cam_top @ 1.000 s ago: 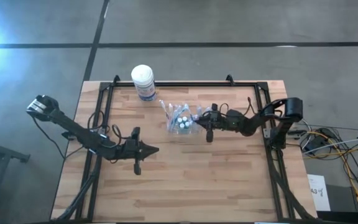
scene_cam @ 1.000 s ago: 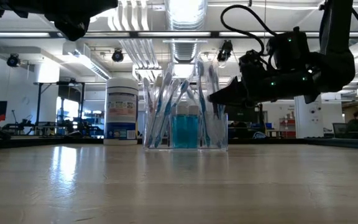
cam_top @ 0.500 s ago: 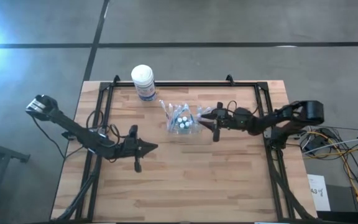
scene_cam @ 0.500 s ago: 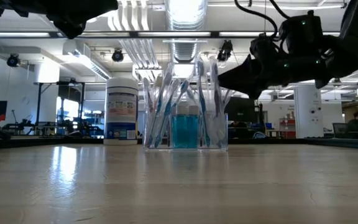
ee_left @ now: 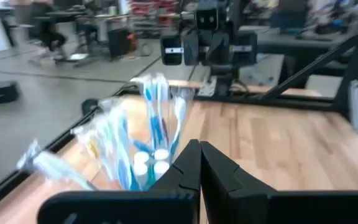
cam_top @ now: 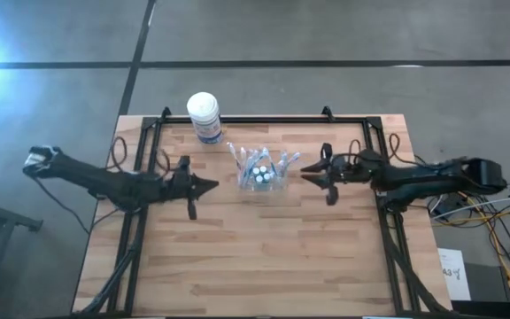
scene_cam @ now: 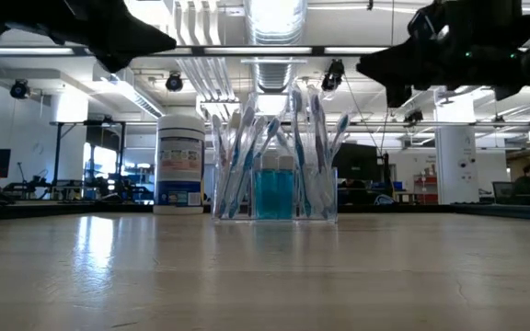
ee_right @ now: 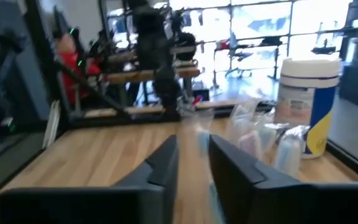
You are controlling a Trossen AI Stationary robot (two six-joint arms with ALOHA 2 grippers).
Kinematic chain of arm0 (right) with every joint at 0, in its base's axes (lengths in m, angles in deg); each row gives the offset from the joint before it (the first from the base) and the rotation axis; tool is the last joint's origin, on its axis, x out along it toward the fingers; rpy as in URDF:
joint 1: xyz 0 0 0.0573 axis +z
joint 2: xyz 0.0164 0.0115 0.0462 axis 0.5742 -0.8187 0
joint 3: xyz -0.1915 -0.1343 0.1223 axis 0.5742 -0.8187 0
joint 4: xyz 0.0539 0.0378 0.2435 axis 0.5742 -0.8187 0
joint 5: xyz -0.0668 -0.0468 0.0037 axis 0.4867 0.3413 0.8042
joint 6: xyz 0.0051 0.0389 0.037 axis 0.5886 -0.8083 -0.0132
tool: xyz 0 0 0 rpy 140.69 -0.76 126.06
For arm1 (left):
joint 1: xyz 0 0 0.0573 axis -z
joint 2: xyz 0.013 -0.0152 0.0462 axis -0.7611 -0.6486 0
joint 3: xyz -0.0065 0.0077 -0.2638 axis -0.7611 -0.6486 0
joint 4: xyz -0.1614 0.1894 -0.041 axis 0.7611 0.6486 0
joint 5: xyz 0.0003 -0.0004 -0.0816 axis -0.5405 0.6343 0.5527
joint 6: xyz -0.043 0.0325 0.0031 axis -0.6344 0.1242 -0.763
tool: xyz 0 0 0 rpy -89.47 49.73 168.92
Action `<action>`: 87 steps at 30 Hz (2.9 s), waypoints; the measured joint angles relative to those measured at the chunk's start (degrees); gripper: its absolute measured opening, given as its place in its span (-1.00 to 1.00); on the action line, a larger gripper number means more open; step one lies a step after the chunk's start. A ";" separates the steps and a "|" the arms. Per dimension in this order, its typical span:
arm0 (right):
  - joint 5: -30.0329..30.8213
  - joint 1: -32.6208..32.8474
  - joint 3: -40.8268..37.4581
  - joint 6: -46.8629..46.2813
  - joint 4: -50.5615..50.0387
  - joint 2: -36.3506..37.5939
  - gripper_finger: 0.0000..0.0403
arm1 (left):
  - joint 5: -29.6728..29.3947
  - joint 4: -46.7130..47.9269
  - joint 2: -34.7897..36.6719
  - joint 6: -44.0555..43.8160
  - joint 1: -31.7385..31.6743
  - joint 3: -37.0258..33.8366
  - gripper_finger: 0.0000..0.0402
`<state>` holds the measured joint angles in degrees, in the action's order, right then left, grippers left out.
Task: Pick & Place toothbrushing station
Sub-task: Return to Home Position
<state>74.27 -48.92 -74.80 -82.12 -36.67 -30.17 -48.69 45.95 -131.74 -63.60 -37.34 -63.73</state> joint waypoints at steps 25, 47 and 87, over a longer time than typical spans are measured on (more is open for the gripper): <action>-2.15 -3.23 -10.87 -3.47 -21.63 33.03 -0.96 | 19.22 -8.15 25.61 6.18 -14.23 -22.06 -1.00; -0.36 -5.51 -13.38 -5.24 -40.74 53.55 -0.96 | 18.71 12.92 43.83 6.11 -15.47 -23.56 -1.00; 11.97 15.62 -13.36 0.31 -45.04 55.10 -0.96 | 20.13 14.31 43.83 1.07 -13.87 -23.69 -1.00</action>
<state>86.24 -33.30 -88.16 -81.80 -81.72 24.93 -28.56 60.26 -87.91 -62.53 -51.22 -87.42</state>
